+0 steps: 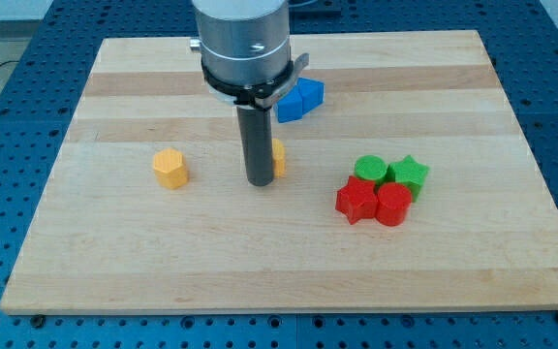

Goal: Place the yellow heart below the blue cube

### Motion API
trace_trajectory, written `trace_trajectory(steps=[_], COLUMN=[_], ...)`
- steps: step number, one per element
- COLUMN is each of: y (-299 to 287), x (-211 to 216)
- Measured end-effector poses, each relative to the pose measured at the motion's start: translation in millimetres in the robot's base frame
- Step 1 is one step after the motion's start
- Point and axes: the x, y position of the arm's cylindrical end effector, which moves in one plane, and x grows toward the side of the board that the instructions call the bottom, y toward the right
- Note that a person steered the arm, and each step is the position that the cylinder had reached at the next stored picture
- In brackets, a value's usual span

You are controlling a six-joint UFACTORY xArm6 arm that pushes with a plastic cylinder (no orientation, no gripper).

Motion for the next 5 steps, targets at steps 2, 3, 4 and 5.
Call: trace_trajectory(steps=[2,3,4,5], y=[45,47,47,23], x=[-40,-44,-27,-19])
